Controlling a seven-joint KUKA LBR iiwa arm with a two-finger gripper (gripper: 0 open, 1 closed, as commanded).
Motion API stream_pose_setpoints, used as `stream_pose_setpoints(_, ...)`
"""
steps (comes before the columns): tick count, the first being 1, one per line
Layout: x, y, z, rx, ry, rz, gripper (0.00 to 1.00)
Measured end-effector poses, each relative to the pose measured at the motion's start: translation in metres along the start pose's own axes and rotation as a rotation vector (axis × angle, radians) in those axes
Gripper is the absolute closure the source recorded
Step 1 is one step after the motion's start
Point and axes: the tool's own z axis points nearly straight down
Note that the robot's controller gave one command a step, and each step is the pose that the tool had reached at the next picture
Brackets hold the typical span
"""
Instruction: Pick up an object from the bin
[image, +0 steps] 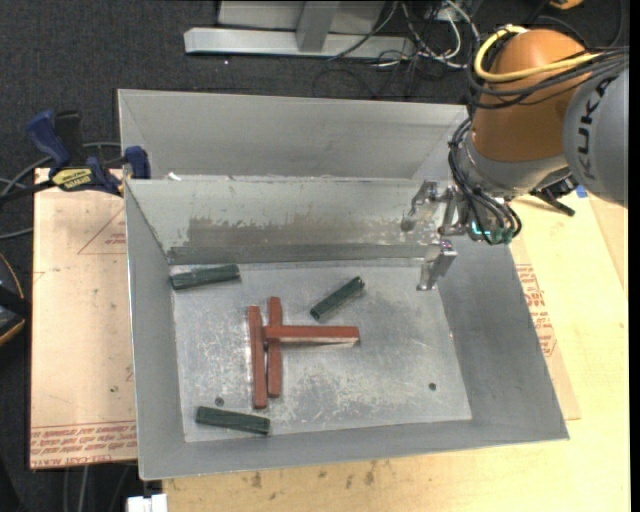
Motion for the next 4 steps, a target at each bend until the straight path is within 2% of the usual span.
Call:
stream_pose_setpoints(1, -0.002, 0.0, -0.005, 0.001, -0.008, -0.001, 0.0)
stream_pose_setpoints(2, -0.004, 0.013, 0.044, 0.002, -0.014, -0.059, 0.0)
stream_pose_setpoints(3, 0.007, 0.065, 0.129, 0.002, -0.01, -0.103, 1.0)
stream_pose_setpoints(4, 0.007, 0.065, 0.129, 0.002, -0.01, -0.103, 1.0)
